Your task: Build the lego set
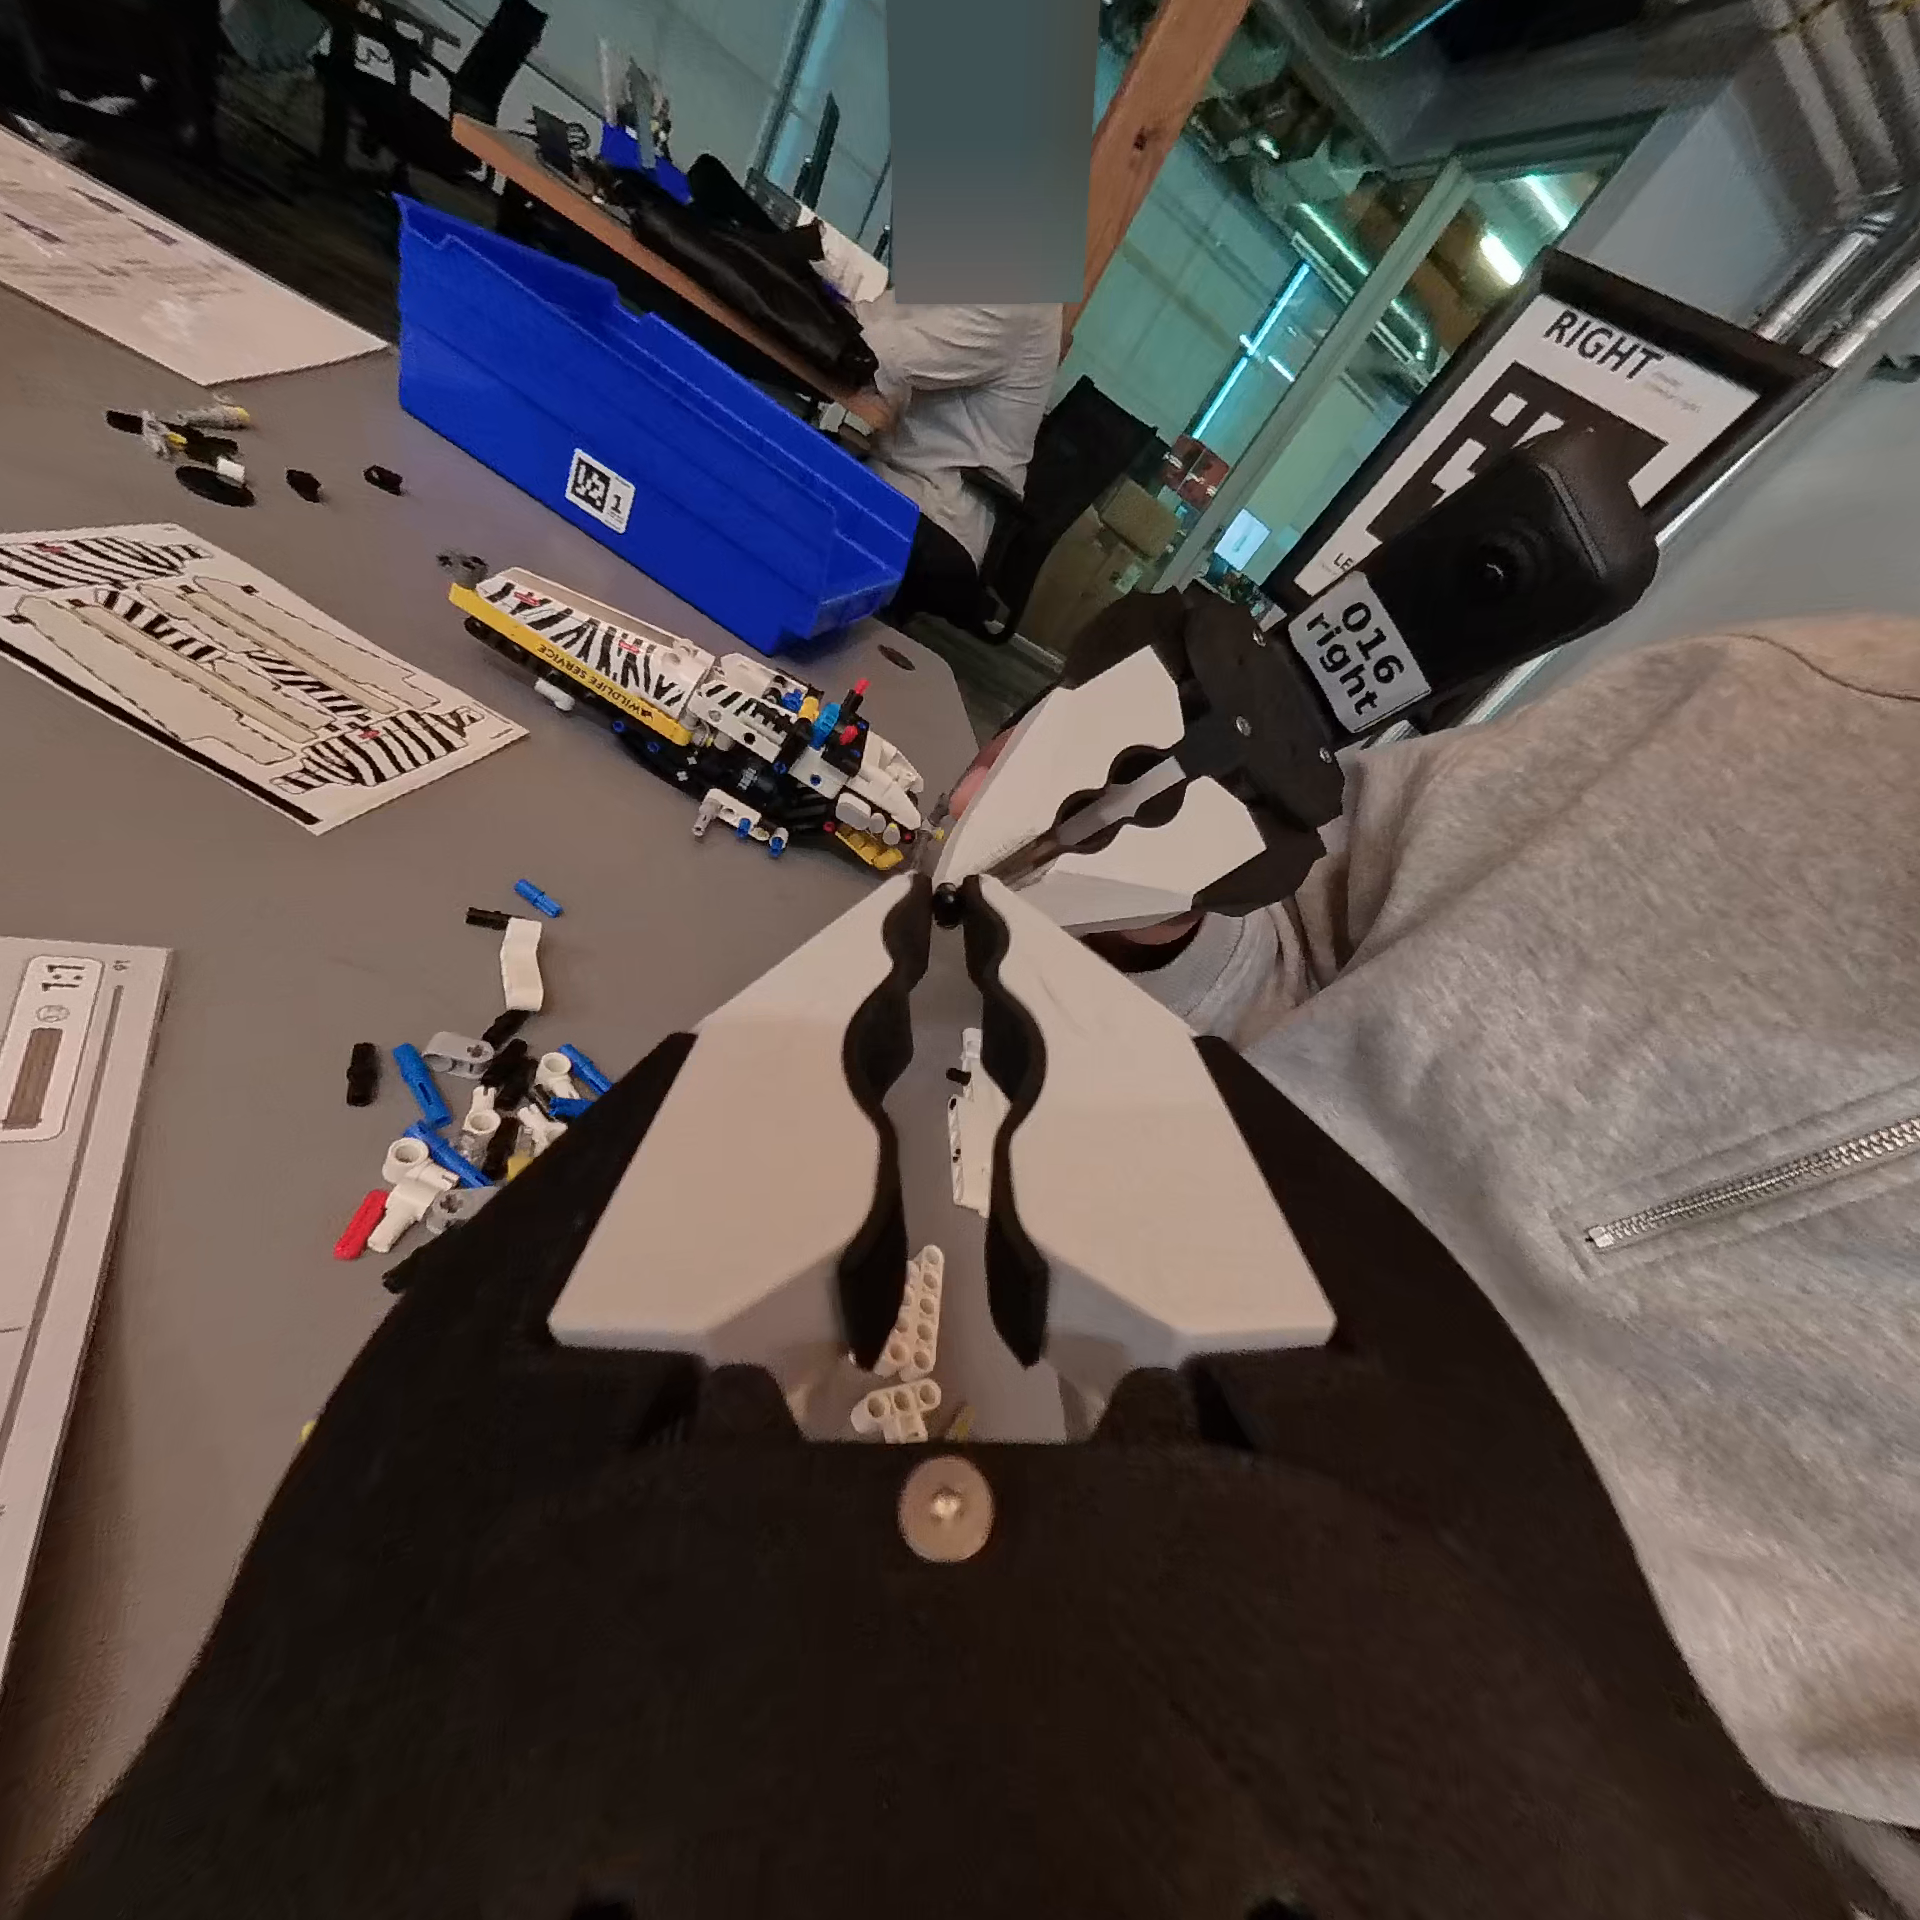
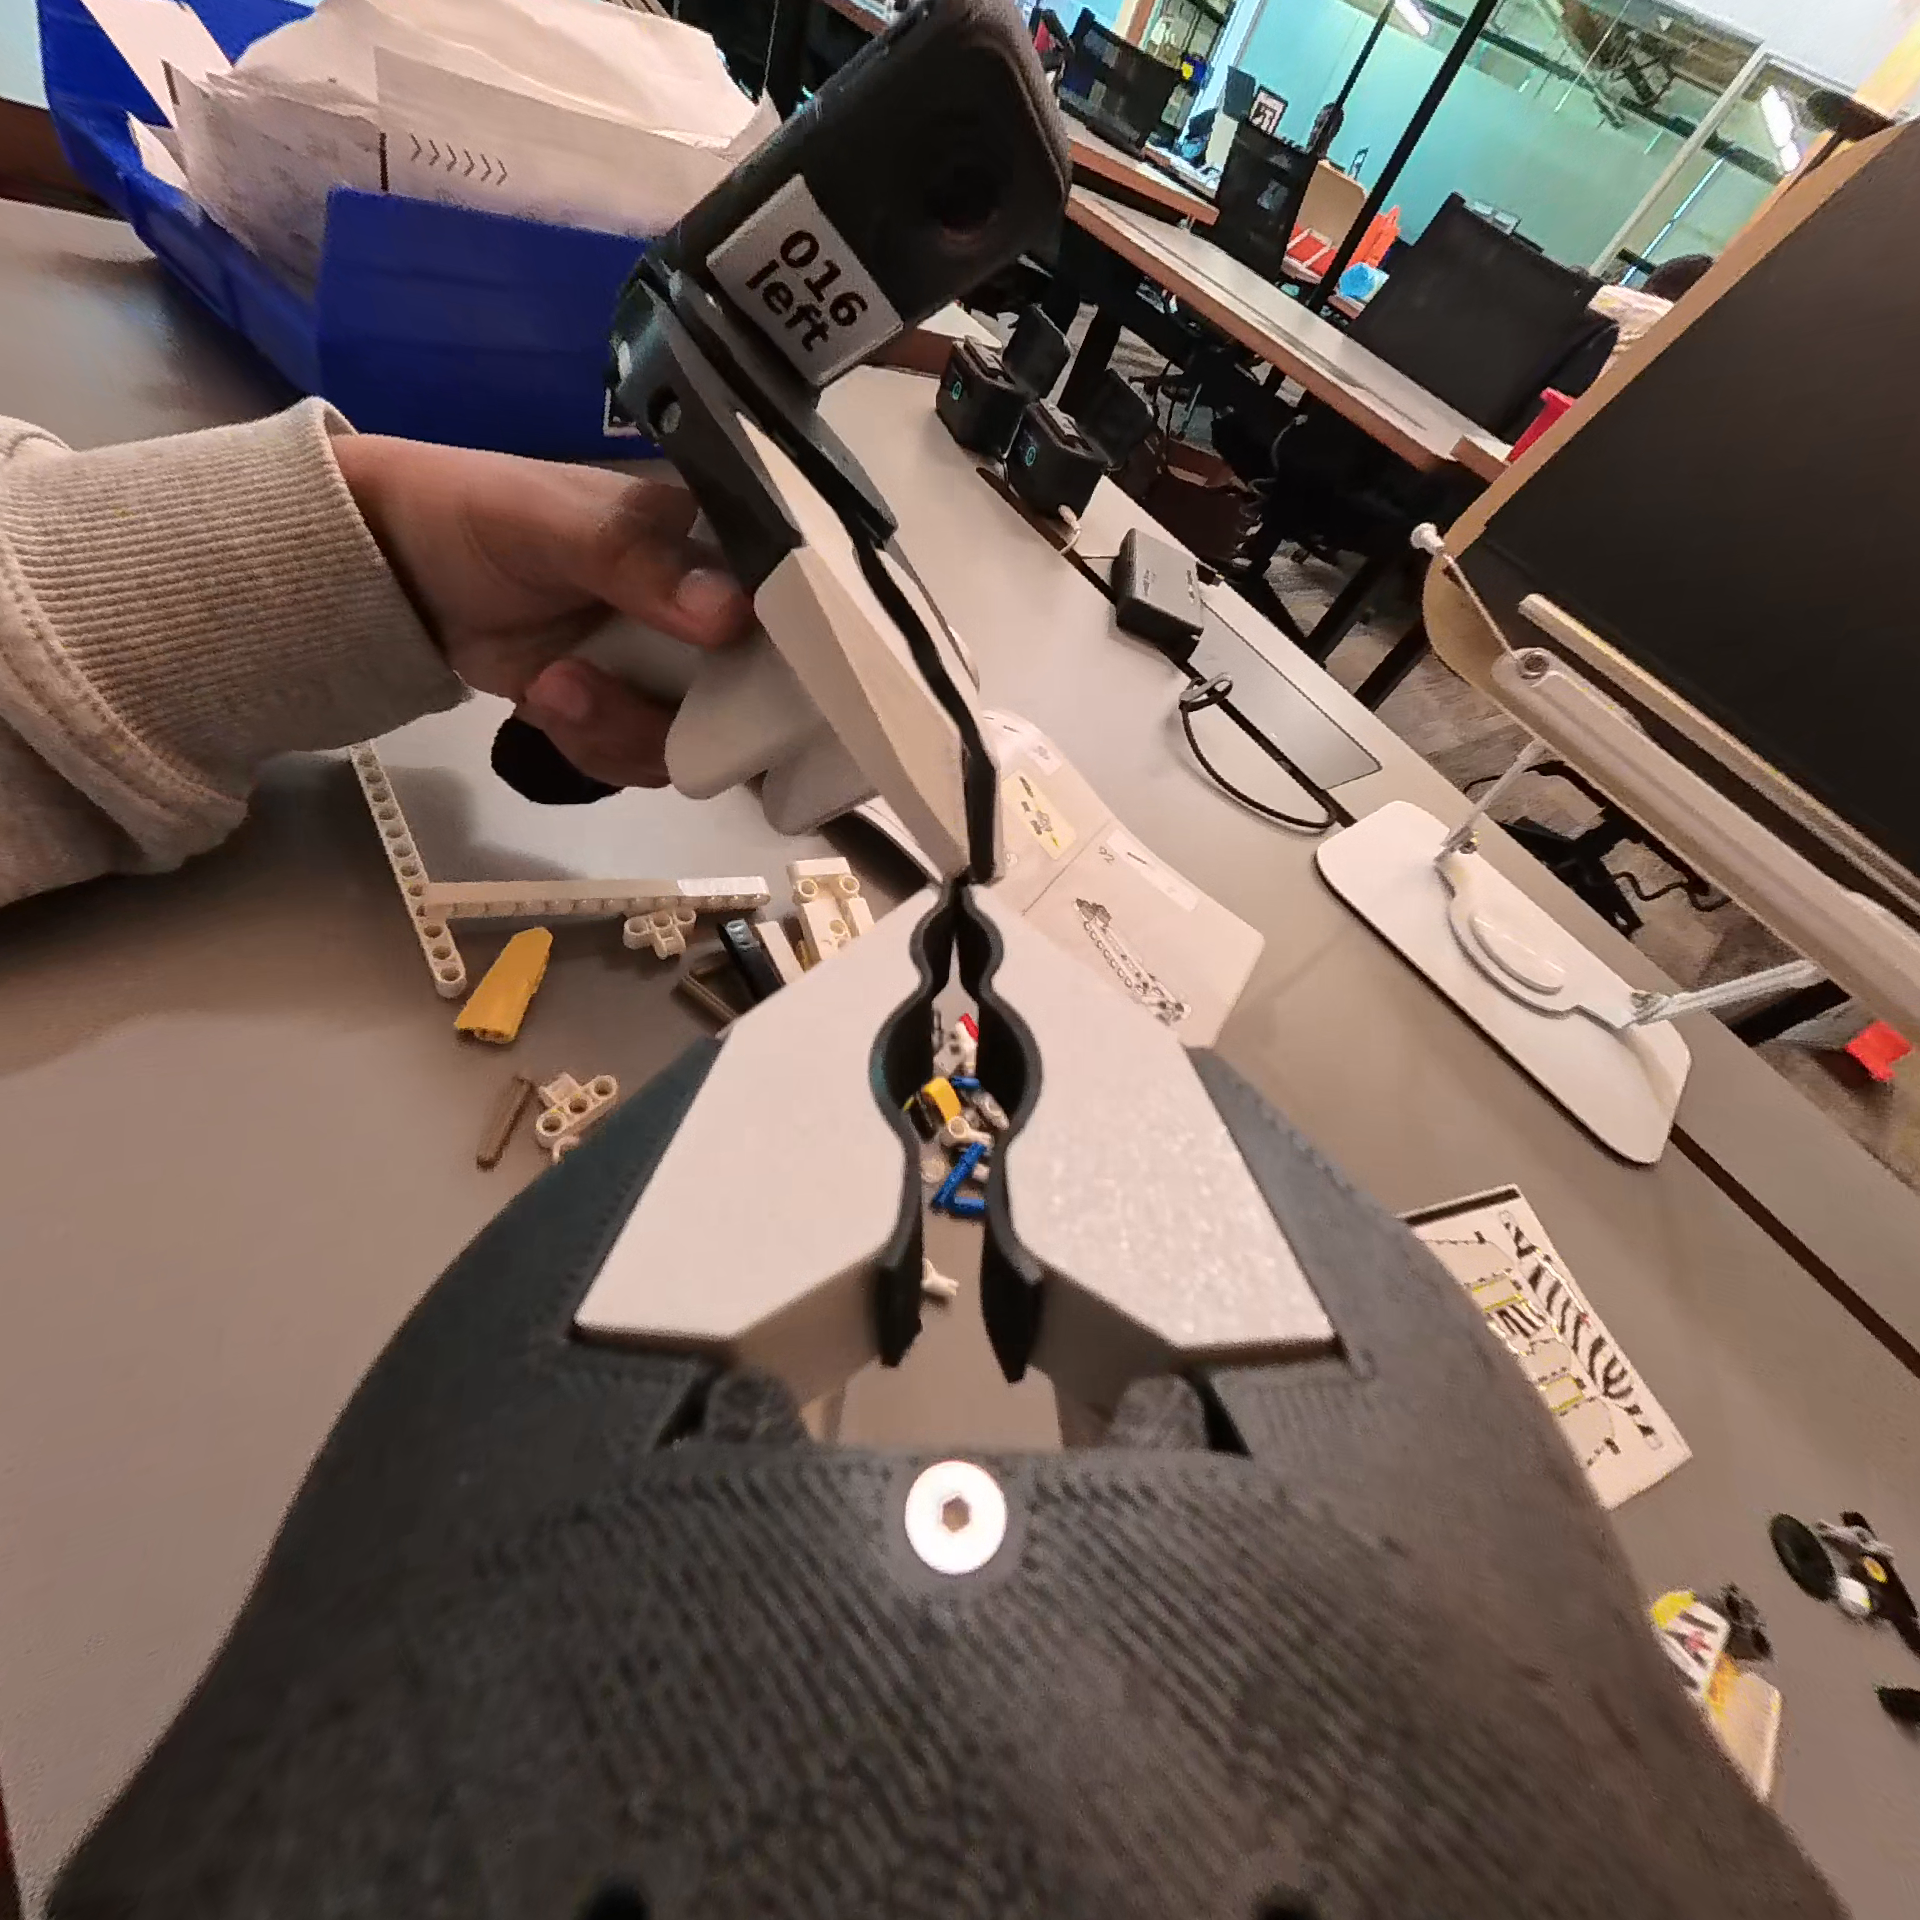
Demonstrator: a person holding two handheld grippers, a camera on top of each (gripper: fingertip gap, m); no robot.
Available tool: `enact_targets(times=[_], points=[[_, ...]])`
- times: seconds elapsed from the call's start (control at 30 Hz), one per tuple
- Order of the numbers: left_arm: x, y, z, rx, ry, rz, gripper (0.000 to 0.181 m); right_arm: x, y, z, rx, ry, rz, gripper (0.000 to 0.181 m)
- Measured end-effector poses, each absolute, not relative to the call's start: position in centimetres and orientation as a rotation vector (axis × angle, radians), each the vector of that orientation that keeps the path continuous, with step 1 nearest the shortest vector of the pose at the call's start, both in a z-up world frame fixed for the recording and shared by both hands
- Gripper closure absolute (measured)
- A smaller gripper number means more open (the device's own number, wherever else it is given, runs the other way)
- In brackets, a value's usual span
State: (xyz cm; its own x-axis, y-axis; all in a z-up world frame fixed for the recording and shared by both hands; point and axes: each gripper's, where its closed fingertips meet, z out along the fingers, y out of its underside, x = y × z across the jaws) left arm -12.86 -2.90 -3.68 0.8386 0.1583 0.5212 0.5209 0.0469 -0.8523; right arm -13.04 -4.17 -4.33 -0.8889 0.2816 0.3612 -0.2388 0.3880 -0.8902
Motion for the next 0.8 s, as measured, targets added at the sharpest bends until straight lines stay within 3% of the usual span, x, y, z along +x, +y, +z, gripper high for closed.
enact_targets(times=[0.2, 0.3, 0.8], points=[[-11.9, -3.0, -2.6, -1.451, -0.521, -0.416, 0.177, -12.2, -4.2, -3.0, 0.056, -2.088, 1.588, 0.181], [-10.1, -2.6, -1.8, -1.417, -0.439, -0.549, 0.177, -10.7, -4.3, -1.8, 0.193, -1.989, 1.619, 0.169], [-7.0, -2.4, -0.4, -1.36, -0.291, -0.739, 0.177, -7.6, -4.3, -0.7, 0.476, -1.776, 1.474, 0.177]])
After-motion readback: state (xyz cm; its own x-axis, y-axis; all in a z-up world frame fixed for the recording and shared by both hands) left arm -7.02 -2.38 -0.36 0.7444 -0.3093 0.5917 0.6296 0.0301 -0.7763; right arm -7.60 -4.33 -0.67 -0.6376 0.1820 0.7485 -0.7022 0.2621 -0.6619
